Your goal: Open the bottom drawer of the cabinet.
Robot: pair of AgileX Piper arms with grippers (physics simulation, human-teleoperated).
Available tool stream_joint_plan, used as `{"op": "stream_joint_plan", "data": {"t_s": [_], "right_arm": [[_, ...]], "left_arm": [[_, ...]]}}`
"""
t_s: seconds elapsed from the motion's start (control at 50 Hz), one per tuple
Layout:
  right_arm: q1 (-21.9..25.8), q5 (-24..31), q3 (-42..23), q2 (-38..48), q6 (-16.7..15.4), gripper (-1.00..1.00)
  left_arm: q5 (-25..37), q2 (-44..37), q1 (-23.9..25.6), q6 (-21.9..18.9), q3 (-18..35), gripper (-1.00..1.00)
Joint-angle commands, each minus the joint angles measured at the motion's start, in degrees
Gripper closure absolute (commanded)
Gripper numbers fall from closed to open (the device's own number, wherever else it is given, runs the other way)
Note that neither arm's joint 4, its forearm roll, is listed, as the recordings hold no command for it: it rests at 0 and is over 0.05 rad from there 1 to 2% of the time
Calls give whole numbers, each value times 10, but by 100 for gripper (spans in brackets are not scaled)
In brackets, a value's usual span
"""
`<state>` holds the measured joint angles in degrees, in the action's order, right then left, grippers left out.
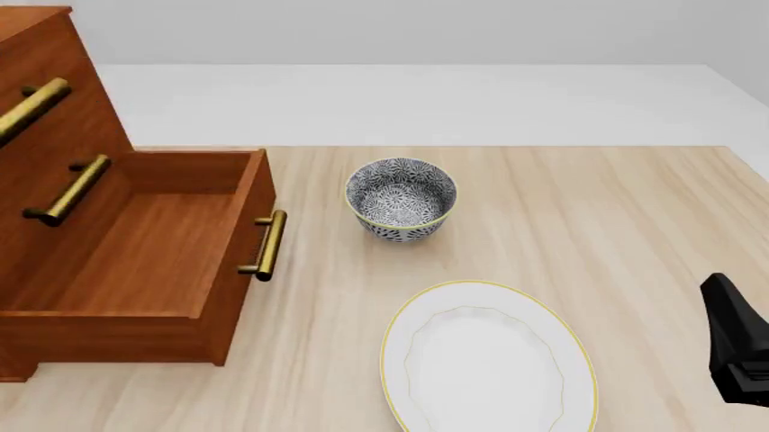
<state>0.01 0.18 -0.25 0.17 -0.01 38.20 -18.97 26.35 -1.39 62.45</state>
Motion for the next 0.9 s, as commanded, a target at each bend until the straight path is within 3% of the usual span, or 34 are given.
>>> {"op": "stream_joint_plan", "data": {"t_s": [0.02,0.5,0.9], "right_arm": [[0,0,0,0,0,-100],[0,0,0,0,0,-100],[0,0,0,0,0,-100]], "left_arm": [[16,20,5,3,37,-100],[32,59,-20,26,44,-100],[32,110,-40,61,18,-100]]}}
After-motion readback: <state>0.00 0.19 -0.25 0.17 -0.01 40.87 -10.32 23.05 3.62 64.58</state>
